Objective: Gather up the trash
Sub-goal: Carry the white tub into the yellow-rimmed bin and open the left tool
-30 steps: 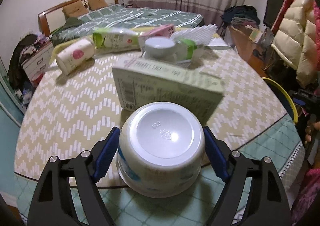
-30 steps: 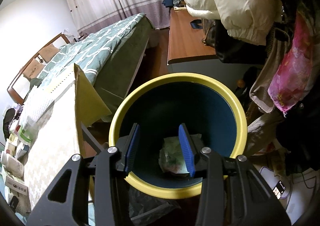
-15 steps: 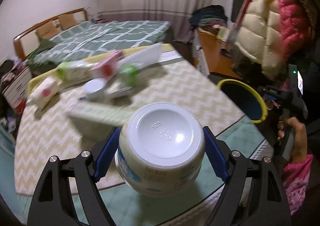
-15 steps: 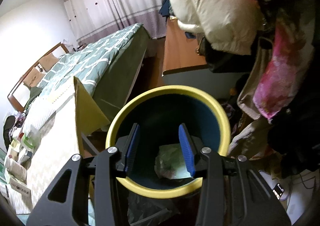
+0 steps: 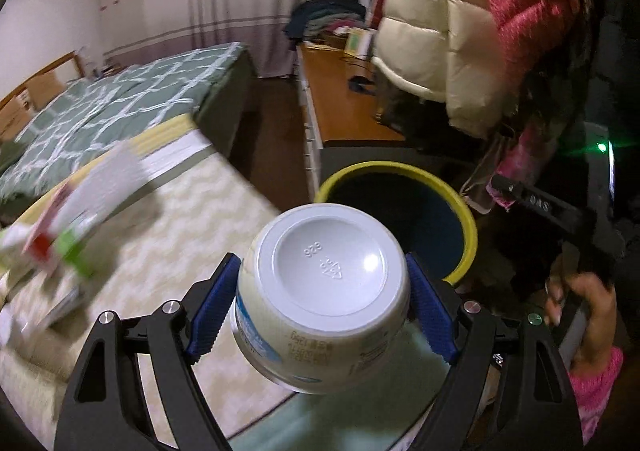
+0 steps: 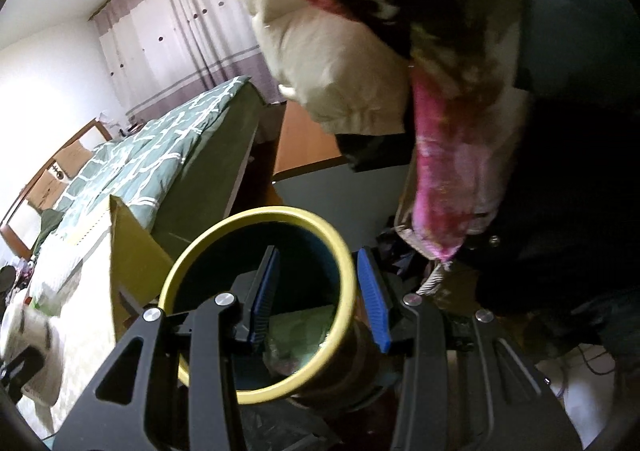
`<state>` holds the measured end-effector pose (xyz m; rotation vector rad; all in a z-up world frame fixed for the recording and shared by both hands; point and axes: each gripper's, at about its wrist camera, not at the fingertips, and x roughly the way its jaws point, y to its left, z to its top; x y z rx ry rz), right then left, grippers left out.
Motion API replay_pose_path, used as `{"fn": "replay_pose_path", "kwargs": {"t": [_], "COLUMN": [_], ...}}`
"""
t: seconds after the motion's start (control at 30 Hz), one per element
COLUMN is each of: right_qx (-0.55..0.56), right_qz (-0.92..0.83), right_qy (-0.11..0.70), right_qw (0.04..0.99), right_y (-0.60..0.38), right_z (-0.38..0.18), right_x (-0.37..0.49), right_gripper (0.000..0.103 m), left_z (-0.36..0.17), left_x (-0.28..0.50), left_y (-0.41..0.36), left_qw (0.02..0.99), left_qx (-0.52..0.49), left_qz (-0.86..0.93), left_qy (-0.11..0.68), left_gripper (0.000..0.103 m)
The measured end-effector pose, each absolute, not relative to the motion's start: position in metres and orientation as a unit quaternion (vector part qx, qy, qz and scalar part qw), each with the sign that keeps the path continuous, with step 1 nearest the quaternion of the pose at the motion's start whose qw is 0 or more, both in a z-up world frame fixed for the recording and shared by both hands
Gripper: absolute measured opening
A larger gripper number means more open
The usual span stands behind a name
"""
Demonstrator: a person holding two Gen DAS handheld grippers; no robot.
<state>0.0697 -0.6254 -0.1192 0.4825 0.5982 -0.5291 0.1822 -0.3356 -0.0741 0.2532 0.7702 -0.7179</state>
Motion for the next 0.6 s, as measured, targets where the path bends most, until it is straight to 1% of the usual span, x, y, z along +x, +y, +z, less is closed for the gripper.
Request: {"fn": "replay_pose_path", "kwargs": {"t": [0.27,0.4,0.6], "right_qx": [0.240,0.247,0.249], "right_qz": [-0.270,-0.274,-0.279], "right_qy": [0.293,0.298,0.302], "right_qw": [0.885,0.880,0.877], "right_y": [-0.647,-0.655,-0.661], "right_z": [-0.132,-0.140,-0.144], "right_x": [0.059,0.054,0.052], "right_gripper": [0.039,0.039,0.040], "left_z": [-0.095,-0.105,-0.125], "left_x": [0.205,0.212,0.232], "left_y": [-0.424,-0.450,-0.475], "left_qw": [0.832,0.826,0.810], "left_qx": [0.147,0.157,0.146], "left_qz": [-0.377,-0.380,-0.384], "left_qy": [0.380,0.385,0.419], "left_gripper": [0.081,0.081,0.081]}}
